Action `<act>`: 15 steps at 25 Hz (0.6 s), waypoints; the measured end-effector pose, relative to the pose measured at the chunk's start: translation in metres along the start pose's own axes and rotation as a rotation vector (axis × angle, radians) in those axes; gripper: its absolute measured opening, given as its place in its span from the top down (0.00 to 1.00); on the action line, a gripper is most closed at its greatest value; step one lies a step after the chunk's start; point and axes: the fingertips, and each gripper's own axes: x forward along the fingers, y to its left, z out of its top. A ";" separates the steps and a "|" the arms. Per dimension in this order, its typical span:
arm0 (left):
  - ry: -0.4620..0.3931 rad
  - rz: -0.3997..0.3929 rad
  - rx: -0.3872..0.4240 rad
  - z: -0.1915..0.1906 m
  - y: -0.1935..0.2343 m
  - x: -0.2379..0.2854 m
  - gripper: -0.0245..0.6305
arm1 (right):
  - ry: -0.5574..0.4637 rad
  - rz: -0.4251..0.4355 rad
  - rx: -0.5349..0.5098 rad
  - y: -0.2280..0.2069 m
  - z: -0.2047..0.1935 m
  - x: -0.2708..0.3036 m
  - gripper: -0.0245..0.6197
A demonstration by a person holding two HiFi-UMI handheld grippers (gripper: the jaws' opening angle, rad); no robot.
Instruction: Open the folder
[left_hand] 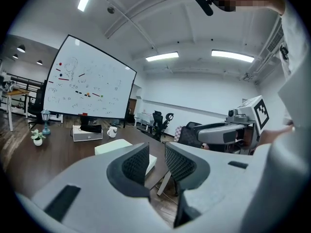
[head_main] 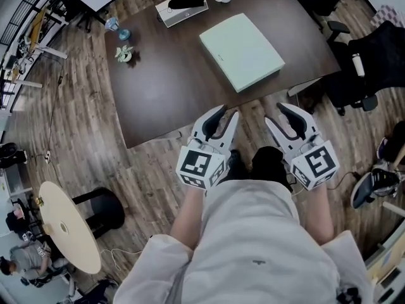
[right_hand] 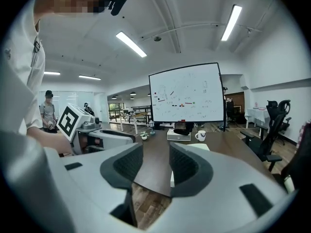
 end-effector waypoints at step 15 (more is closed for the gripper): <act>0.064 0.111 -0.140 -0.021 0.042 0.031 0.83 | 0.049 0.101 0.013 -0.051 -0.009 0.044 0.72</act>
